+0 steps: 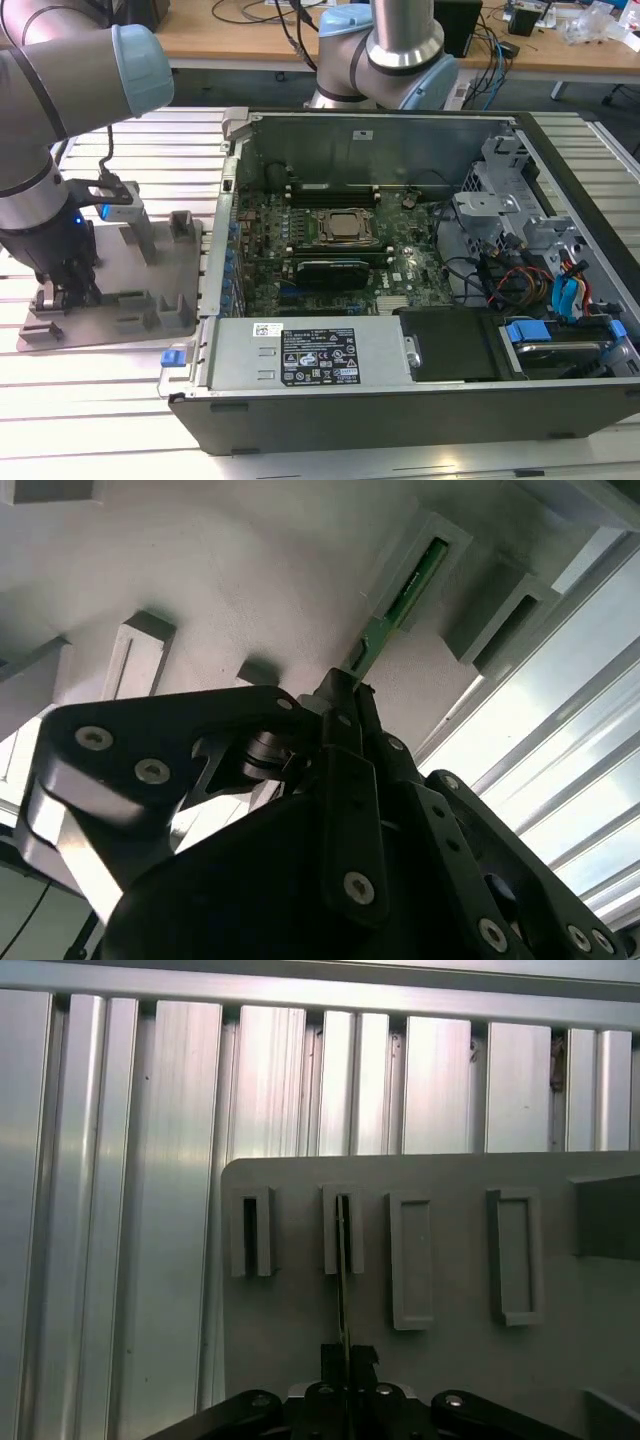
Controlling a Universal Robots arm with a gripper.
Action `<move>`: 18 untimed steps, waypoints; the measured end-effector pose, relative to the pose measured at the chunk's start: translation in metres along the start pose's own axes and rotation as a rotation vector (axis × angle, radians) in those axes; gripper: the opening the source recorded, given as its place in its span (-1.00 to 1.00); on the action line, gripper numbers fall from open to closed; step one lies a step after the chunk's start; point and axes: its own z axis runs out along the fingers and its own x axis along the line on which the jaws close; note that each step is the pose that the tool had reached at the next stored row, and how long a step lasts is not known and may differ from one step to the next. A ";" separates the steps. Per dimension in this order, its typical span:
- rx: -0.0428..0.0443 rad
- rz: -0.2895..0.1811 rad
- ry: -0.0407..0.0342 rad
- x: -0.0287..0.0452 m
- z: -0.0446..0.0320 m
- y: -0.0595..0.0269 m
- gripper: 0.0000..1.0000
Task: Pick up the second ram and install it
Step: 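Pick up the second ram and move it above second insertion slot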
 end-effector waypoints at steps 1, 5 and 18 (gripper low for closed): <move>0.0000 0.000 -0.0001 0.0000 0.0000 0.0000 -0.73; 0.0000 0.000 -0.0005 0.0000 0.0000 0.0000 -0.73; 0.0011 0.068 -0.0018 0.0000 0.0005 0.0000 -0.73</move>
